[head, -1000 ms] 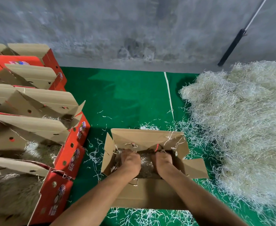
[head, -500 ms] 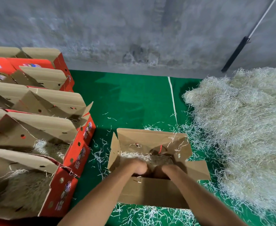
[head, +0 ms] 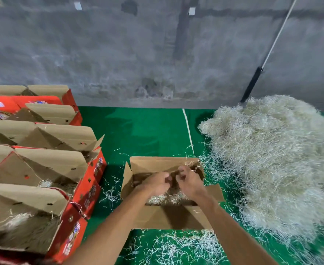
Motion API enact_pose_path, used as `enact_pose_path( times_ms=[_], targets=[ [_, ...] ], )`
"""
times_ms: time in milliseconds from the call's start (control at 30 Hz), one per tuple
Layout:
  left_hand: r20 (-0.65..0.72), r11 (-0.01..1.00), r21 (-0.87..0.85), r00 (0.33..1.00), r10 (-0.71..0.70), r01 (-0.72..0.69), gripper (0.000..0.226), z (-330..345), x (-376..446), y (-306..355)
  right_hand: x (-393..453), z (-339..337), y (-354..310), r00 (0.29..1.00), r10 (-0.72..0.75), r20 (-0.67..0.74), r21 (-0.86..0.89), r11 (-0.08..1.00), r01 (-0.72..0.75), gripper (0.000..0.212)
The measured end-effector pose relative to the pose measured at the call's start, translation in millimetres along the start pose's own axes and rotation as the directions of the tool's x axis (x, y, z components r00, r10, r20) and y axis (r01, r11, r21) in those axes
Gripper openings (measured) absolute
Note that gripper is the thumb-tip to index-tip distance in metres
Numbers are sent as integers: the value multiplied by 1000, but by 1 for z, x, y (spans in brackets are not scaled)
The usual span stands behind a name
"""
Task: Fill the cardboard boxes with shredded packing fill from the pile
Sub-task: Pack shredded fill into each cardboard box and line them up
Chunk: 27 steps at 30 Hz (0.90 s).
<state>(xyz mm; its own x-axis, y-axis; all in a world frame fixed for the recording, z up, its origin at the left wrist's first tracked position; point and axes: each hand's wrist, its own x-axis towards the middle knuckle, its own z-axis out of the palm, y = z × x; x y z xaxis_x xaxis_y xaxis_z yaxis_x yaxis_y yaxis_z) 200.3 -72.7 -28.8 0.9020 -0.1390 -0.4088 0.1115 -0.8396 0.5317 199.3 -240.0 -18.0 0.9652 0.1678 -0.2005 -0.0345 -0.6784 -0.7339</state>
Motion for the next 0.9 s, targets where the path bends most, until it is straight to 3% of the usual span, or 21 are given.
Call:
enact_pose_path(
  times_ms=[100,200,367,467,533,700,800,900],
  targets=[
    [-94,989,-94,990,107,-115,39,-11,-9,13,-9,-16,-15,983,-130,-128,-12,991,130,20],
    [-152,973,-74,967,203,-216,26,-18,-22,27,-14,-31,-19,949,-216,-230,-122,974,192,28],
    [-36,976,-54,977,208,-210,32,-12,-51,36,-22,-48,4,910,-168,-379,-202,975,96,57],
    [146,985,-72,975,165,-156,60,0,-72,36,-23,-54,24,962,37,-272,-113,991,-70,75],
    [235,993,-6,965,117,-119,76,10,-85,36,-25,-51,33,978,97,-185,-33,994,-105,80],
    [230,992,95,971,58,-82,91,25,-107,44,-23,-41,48,983,131,-131,-159,976,-151,52],
    [264,984,158,964,38,-82,98,32,-116,48,-22,-37,50,980,100,-169,-285,948,-146,52],
    [261,968,232,965,31,-94,97,35,-121,47,-19,-35,61,983,136,-122,-309,936,-168,39]
  ],
)
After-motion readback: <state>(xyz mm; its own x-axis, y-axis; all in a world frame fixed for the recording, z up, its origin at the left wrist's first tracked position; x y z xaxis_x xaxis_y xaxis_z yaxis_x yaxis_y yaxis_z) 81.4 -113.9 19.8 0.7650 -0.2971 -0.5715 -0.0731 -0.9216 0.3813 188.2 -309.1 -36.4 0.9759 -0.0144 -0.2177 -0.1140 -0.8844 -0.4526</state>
